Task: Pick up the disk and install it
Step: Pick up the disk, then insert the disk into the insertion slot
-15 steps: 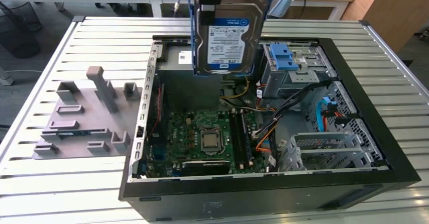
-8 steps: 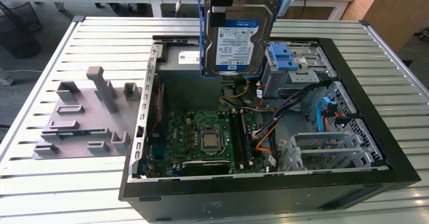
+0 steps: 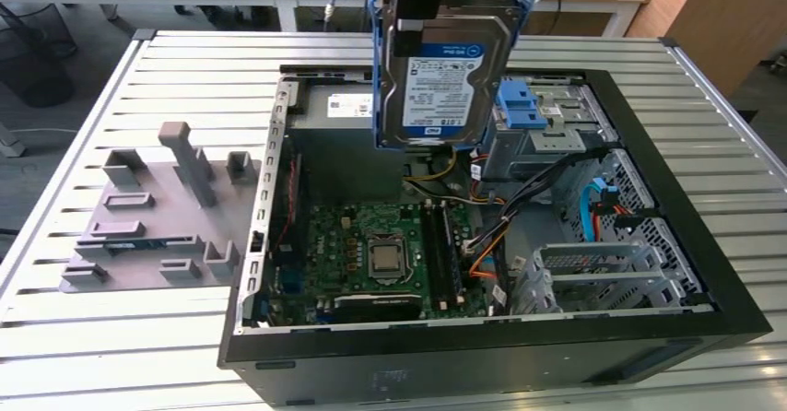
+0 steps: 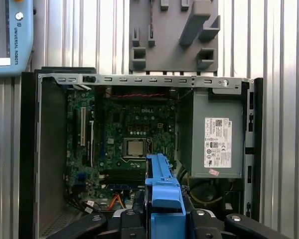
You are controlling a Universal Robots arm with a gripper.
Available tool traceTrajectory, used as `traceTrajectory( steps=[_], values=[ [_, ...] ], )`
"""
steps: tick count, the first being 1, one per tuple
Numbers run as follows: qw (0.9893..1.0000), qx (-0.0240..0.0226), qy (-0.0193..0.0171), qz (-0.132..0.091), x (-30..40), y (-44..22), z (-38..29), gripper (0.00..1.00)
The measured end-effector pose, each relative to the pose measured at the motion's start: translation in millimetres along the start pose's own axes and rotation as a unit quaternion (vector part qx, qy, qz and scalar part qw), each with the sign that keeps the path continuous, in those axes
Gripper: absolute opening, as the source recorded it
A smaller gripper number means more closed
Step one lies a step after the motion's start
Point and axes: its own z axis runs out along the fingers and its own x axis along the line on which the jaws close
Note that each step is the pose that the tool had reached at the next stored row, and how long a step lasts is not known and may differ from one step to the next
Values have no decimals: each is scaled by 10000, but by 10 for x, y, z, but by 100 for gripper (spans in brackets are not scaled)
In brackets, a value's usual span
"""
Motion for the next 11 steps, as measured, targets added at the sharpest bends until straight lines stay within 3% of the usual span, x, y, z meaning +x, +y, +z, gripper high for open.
traceTrajectory(
  steps=[11],
  values=[
    [10000,0,0,4,28,-13,0,36]
  ],
)
